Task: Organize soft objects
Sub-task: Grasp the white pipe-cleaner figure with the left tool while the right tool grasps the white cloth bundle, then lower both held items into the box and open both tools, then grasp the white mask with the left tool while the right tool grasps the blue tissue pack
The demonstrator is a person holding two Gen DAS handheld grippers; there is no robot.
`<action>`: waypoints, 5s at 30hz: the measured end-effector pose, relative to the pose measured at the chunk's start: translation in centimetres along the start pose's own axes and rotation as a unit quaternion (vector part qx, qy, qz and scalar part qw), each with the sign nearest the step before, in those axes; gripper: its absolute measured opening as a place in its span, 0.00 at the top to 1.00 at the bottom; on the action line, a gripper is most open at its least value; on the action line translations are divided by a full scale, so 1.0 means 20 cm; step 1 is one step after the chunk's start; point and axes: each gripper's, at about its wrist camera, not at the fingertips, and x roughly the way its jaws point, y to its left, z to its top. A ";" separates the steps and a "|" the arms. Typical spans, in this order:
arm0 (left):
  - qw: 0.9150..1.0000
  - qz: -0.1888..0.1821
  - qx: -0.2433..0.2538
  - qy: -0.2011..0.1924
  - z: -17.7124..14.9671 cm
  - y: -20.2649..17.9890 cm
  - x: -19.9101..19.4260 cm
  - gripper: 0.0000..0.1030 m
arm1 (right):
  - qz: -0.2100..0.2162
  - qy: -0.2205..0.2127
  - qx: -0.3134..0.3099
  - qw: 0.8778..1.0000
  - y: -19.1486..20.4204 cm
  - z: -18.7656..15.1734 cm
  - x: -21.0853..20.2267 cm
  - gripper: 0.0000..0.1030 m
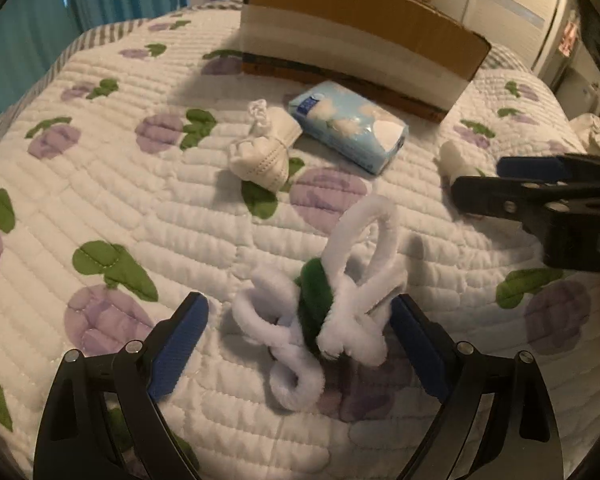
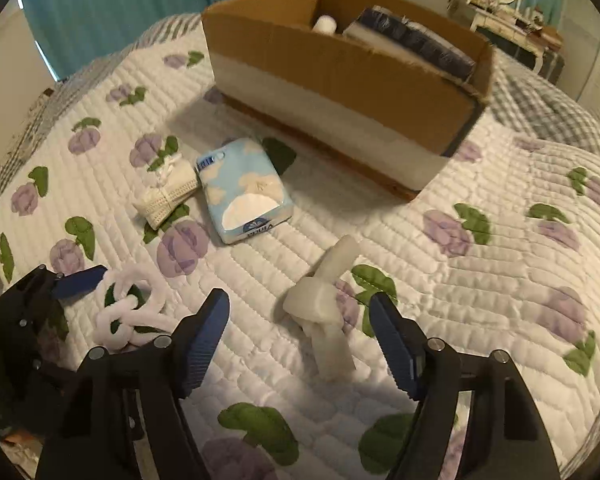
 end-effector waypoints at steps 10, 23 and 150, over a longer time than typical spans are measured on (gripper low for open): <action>1.000 -0.022 0.021 -0.003 0.00 -0.02 -0.02 0.35 | -0.011 0.035 0.011 0.999 -0.02 0.01 0.09 0.72; 0.997 -0.061 0.013 -0.034 0.03 0.03 -0.24 0.44 | -0.024 -0.042 0.014 0.999 0.09 -0.11 -0.29 0.72; 0.993 -0.067 0.056 -0.083 0.43 0.33 -0.04 0.70 | -0.028 -0.102 0.070 0.992 0.13 0.24 0.05 0.07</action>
